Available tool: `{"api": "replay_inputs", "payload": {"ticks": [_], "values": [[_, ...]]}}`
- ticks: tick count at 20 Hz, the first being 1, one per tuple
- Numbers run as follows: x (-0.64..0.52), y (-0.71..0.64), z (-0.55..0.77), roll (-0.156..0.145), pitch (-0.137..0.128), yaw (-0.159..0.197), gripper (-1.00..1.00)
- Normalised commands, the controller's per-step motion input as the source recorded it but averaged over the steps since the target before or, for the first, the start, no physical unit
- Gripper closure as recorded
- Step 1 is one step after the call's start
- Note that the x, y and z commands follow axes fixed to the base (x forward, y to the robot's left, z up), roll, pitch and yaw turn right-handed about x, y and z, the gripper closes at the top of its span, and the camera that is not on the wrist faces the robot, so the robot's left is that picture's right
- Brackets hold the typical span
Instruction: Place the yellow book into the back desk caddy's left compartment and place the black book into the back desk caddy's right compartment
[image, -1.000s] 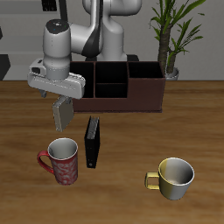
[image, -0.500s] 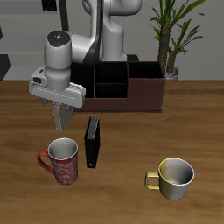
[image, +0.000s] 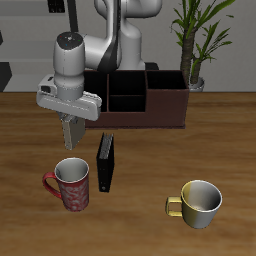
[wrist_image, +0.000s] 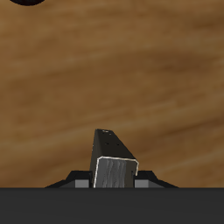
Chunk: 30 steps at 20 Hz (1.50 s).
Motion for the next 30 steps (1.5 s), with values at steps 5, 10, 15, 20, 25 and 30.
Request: {"api": "replay_inputs", "payload": {"ticks": [5,10,15,20,25,30], "values": [[0.06,0.08,0.25,0.007,-0.029,0.035,1.0],[0.03,0.14,0.9,-0.004,-0.091,0.047,1.0],[-0.07,0.07,0.72,-0.013,-0.07,0.042,1.0],[-0.14,0.16,0.66,0.003,-0.032,0.062,1.0],[-0.21,0.04,0.48,-0.005,-0.028,0.053,1.0],[-0.34,-0.02,0.39,-0.007,-0.028,0.05,1.0]]}}
